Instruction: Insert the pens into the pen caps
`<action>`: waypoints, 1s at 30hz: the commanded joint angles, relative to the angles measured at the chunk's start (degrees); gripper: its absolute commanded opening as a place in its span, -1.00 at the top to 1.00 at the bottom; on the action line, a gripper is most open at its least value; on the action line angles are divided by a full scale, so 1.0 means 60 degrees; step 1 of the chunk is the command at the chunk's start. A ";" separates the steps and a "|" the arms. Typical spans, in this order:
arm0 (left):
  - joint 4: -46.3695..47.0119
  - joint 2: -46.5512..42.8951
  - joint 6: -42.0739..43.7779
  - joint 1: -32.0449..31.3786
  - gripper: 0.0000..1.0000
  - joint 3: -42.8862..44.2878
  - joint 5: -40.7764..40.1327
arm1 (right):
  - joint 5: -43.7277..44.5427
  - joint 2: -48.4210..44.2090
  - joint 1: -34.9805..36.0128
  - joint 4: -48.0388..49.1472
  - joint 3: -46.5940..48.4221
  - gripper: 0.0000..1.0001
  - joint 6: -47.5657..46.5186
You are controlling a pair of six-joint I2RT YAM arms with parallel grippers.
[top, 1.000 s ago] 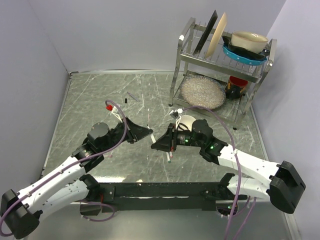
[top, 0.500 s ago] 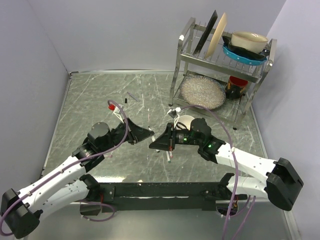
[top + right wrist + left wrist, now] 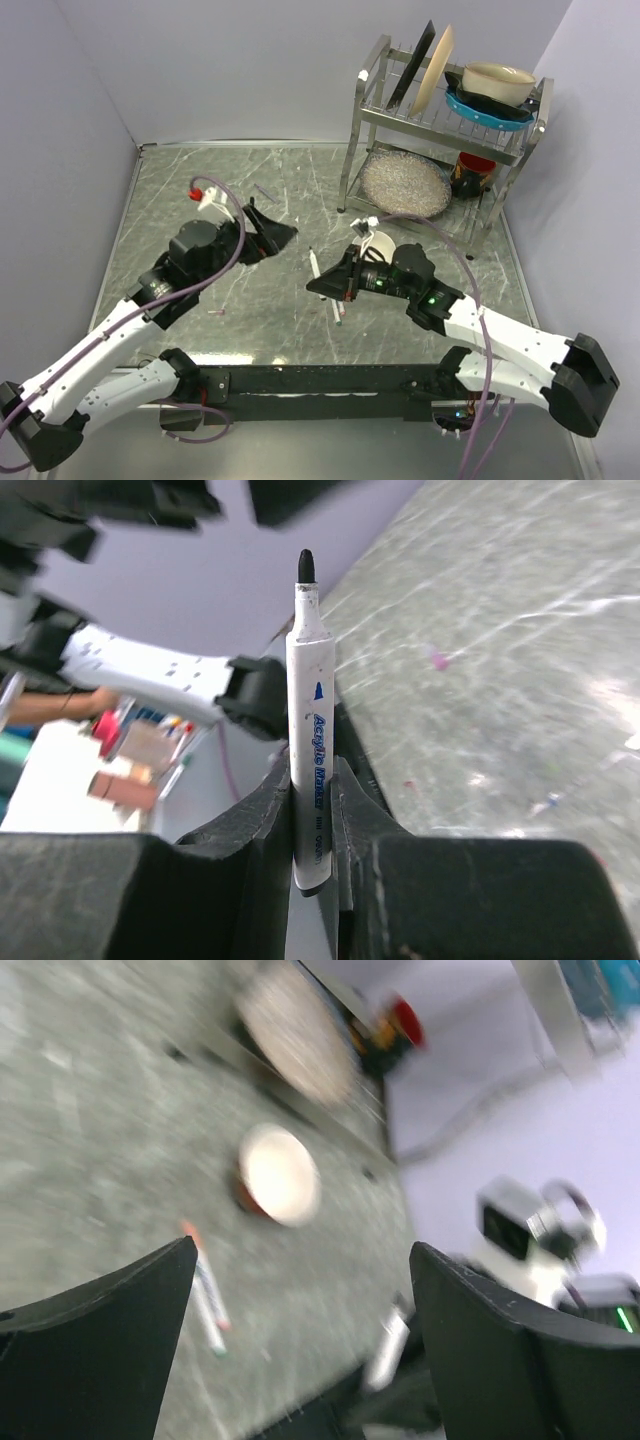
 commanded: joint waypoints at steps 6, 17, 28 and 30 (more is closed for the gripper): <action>-0.1292 0.1986 0.1550 0.2925 -0.65 0.1356 -0.0890 | 0.1694 -0.1880 -0.0019 -0.1168 -0.0621 1.00 -0.0196; -0.2039 0.8284 0.3425 0.5026 -0.24 0.5291 0.0123 | 0.2162 -0.3478 -0.0019 -0.2310 -0.0739 1.00 -0.0752; -0.1806 1.2549 0.4276 0.5393 -0.15 0.8650 0.0636 | 0.1929 -0.3171 -0.0019 -0.2150 -0.0768 1.00 -0.1045; -0.1702 1.2987 0.4334 0.5393 -0.16 0.8812 0.0914 | 0.1884 -0.3112 -0.0004 -0.2106 -0.0768 1.00 -0.1075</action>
